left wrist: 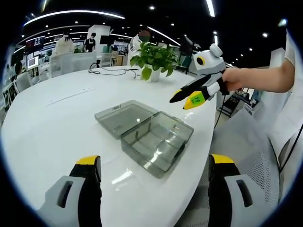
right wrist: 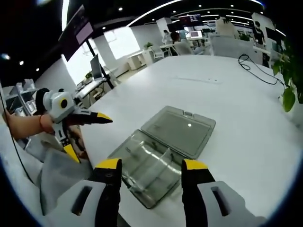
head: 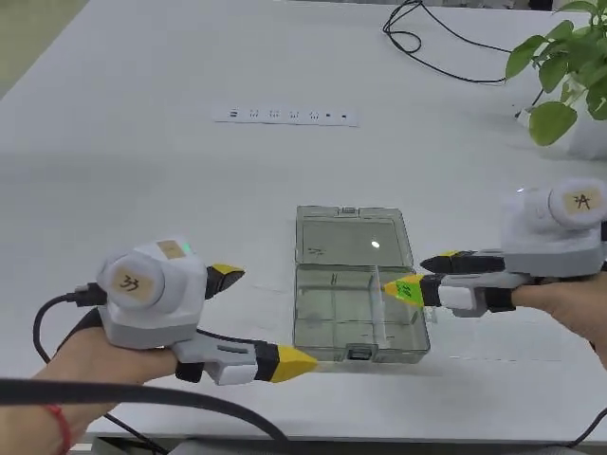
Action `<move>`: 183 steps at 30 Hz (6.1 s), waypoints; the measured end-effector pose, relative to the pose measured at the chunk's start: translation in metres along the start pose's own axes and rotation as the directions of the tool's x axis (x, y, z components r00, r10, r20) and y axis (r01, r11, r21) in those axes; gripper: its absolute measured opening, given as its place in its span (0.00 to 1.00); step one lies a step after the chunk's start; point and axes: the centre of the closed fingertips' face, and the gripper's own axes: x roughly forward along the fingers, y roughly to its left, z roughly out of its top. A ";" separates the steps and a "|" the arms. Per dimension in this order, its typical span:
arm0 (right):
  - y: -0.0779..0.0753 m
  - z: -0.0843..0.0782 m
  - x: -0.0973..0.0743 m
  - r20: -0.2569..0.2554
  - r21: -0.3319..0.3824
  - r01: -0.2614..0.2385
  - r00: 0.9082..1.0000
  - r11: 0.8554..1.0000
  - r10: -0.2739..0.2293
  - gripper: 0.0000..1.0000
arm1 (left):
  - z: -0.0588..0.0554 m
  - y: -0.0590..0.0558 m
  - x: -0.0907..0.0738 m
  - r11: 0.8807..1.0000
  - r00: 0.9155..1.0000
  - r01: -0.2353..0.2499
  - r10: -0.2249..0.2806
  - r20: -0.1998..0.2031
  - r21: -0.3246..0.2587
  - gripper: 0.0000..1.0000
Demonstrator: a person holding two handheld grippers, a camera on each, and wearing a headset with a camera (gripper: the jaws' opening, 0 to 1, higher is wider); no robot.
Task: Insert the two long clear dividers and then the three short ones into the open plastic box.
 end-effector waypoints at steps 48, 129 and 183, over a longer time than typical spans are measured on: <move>-0.011 -0.042 -0.048 0.040 -0.273 -0.134 0.988 0.953 0.150 0.79 | -0.075 0.044 0.013 0.921 0.865 -0.374 0.306 -0.397 -0.105 0.57; -0.010 -0.050 -0.051 0.056 -0.259 -0.096 0.992 0.961 0.114 0.78 | -0.084 0.055 0.011 0.957 0.819 -0.290 0.248 -0.517 -0.001 0.30; 0.009 -0.016 -0.049 0.067 -0.210 -0.056 0.995 0.976 0.071 0.72 | -0.036 0.052 -0.021 0.938 0.923 -0.315 0.268 -0.275 -0.145 0.30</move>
